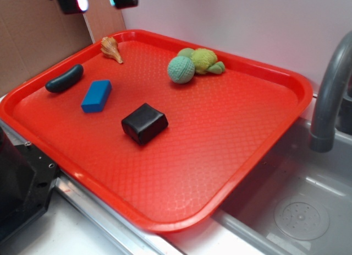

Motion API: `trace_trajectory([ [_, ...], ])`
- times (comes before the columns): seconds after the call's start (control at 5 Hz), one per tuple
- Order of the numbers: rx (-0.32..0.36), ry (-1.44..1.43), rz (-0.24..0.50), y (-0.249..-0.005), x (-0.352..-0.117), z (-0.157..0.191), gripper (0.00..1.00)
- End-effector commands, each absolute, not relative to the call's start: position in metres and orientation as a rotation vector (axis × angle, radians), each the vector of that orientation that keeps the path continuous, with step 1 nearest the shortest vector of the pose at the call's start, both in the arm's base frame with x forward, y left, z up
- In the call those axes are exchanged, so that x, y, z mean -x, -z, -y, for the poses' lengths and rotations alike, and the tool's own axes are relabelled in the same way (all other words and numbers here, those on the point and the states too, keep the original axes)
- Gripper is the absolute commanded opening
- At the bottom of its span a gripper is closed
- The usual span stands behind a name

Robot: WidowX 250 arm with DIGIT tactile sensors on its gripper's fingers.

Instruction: Grab the shell.

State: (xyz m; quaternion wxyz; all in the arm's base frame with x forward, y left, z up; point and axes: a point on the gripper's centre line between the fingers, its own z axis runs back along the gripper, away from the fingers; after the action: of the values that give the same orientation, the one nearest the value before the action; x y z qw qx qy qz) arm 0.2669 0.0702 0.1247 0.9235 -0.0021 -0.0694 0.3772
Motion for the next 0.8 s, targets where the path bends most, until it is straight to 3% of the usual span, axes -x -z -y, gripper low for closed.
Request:
trace_trajectory([
  [0.0, -0.115, -0.973, 0.36, -0.116, -0.281, -0.119, 1.0],
  [0.2, -0.154, -1.021, 0.358, -0.104, -0.283, -0.134, 1.0],
  [0.6, -0.093, -1.022, 0.35, -0.08, -0.288, -0.169, 1.0],
])
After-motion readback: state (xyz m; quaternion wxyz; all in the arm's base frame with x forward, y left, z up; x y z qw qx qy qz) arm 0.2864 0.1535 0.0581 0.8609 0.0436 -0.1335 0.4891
